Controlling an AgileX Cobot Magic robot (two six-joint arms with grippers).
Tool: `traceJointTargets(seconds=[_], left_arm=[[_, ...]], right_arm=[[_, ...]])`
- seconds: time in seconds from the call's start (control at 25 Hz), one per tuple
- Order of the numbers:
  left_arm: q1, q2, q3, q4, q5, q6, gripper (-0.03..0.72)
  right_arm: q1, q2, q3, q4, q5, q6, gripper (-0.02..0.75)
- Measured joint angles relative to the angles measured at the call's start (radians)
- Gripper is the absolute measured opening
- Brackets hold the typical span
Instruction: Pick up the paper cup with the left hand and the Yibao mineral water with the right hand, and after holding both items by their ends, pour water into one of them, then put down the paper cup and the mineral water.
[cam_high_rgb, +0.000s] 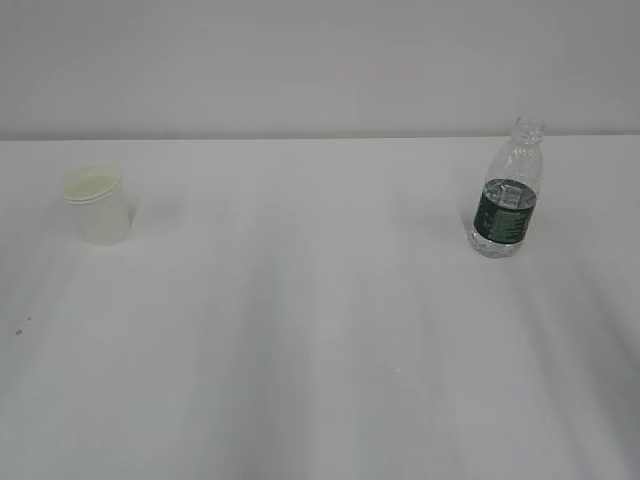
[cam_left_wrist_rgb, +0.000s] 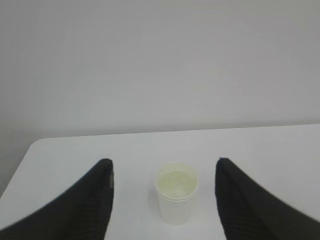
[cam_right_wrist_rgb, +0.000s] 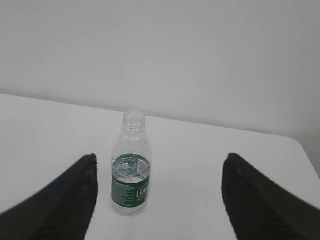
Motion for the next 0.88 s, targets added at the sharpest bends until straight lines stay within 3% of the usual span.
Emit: traceJointTargets(seconds=[0.28, 0.88], left_arm=[[0.000, 0.000, 0.000, 0.000, 0.023, -0.002, 0.428], [0.000, 0.000, -0.105, -0.031, 0.239, -0.004, 0.418]], right_arm=[[0.000, 0.000, -0.080, 0.000, 0.150, 0.002, 0.585], [0.002, -0.008, -0.082, -0.033, 0.197, 0.002, 0.585]])
